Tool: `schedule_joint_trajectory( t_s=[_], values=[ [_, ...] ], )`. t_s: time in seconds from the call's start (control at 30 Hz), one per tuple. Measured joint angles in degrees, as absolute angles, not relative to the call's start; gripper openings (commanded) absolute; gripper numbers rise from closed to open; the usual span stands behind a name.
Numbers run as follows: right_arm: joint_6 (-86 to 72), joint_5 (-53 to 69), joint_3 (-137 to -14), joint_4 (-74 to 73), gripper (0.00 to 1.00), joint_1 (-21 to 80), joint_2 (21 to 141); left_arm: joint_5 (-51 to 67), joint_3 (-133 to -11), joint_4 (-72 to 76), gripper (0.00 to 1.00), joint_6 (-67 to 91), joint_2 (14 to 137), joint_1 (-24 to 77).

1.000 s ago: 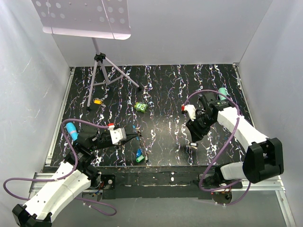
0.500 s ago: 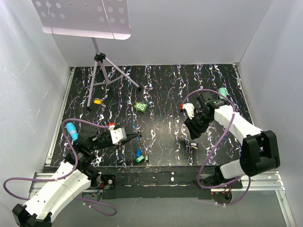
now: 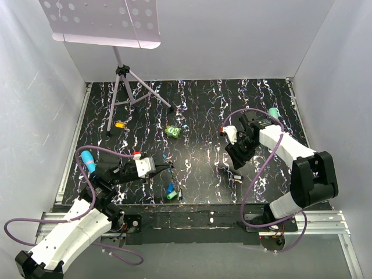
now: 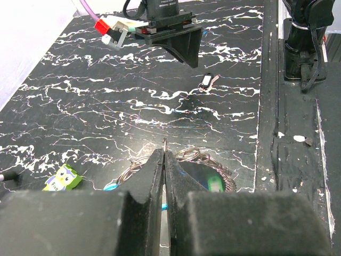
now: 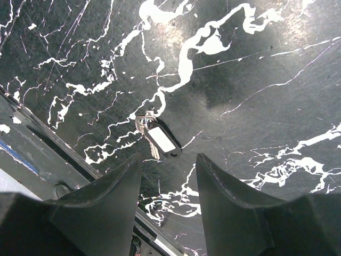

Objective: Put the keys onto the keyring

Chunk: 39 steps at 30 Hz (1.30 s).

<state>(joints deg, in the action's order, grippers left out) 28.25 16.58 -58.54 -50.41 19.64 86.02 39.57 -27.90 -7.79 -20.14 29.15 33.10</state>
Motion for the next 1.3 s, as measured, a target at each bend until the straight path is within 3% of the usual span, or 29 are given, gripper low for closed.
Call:
schedule_joint_trajectory(
  t_s=[1.3],
  values=[
    [27.1,16.1,-61.9,-50.8,0.49,26.3,94.7,39.6,-27.9,-8.6,0.00,-20.6,29.3,33.1]
  ],
)
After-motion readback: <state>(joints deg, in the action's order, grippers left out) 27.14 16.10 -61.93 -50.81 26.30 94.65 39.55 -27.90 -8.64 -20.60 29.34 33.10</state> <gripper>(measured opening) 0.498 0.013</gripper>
